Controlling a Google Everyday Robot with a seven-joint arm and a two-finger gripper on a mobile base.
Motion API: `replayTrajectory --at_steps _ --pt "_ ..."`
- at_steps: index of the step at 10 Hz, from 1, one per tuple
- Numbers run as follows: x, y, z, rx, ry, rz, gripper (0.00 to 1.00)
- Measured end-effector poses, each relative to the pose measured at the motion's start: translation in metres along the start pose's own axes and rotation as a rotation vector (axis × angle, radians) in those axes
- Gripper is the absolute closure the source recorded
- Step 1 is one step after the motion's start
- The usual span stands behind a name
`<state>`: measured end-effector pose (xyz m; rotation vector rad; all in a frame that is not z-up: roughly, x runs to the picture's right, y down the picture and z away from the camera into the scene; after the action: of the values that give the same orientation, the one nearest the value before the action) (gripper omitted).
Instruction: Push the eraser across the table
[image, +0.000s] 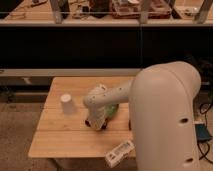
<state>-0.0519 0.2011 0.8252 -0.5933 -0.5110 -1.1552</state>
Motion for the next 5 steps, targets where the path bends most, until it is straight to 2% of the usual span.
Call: replayTrajectory --at_steps 5 --pt "0.022 0.006 -0.002 0.013 0.006 0.033 1.00"
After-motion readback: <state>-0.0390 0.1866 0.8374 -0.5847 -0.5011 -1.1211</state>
